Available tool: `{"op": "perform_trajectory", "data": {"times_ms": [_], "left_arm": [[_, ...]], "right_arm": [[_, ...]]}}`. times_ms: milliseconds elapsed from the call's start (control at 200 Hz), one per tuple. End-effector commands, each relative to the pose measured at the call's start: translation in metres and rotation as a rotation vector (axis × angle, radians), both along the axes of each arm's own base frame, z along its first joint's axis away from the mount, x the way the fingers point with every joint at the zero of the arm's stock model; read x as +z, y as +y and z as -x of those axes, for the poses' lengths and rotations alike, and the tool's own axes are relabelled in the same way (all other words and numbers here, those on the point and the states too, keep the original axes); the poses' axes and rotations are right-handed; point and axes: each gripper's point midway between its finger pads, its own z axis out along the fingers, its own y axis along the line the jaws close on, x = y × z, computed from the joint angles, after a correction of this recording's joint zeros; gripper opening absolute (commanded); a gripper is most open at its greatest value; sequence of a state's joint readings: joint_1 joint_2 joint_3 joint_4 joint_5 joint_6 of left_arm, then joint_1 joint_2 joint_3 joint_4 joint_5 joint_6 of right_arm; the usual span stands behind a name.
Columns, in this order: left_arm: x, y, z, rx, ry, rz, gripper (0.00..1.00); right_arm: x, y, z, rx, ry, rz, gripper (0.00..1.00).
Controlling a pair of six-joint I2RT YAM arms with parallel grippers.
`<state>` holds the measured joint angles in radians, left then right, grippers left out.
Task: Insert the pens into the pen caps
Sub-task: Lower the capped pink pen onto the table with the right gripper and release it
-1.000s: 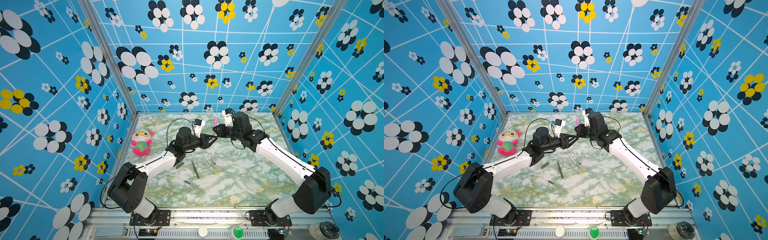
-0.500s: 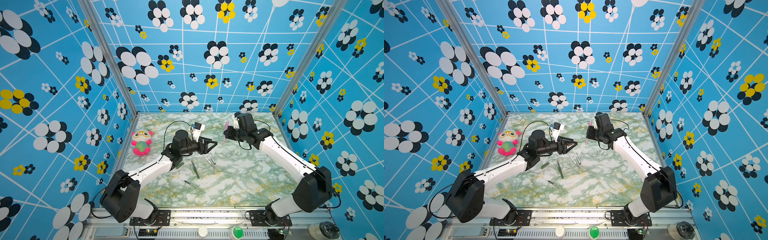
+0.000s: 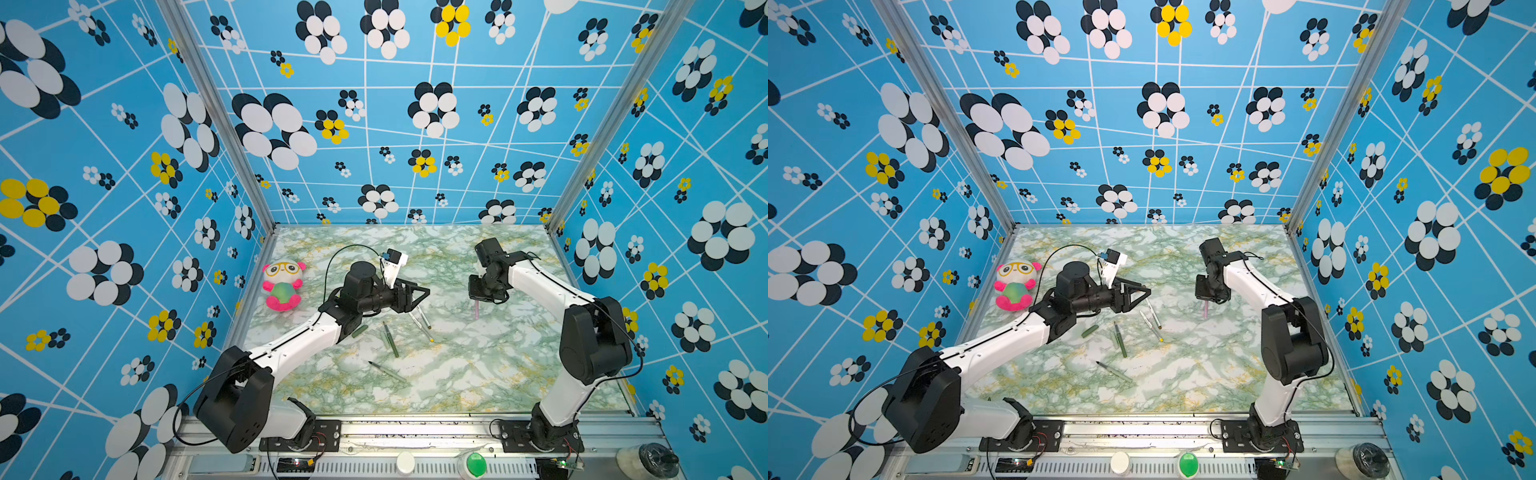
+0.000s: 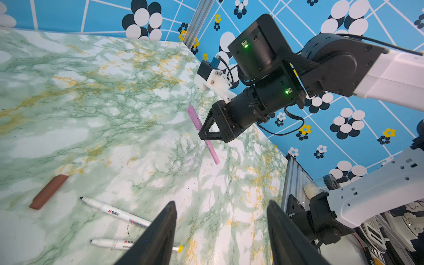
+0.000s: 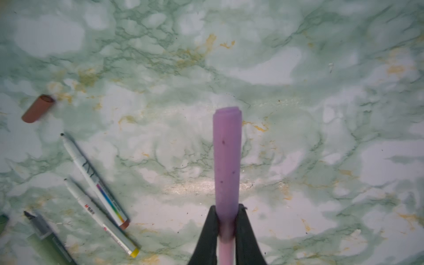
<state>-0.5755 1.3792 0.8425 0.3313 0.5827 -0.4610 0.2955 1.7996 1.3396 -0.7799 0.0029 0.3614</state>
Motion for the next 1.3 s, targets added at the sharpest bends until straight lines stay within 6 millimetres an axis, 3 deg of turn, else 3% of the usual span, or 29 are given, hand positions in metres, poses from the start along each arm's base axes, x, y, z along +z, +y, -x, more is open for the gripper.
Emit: {"op": "perform_trajectory", "data": {"times_ms": [0,205,410,1294], "left_arm": [[0.005,0.009,0.004,0.016,-0.029,-0.011,0.64],[0.004,0.011,0.004,0.018,-0.026,-0.015,0.64],[0.004,0.011,0.004,0.022,-0.024,-0.013,0.64],[0.004,0.011,0.001,0.032,-0.013,0.001,0.64]], "right_arm": [[-0.011,-0.003,0.005,0.074,0.066,0.035,0.03],[-0.029,0.007,-0.002,0.175,0.070,0.007,0.04],[-0.040,0.010,-0.008,0.166,0.075,-0.003,0.04],[-0.058,-0.002,-0.014,0.122,0.078,0.037,0.12]]}}
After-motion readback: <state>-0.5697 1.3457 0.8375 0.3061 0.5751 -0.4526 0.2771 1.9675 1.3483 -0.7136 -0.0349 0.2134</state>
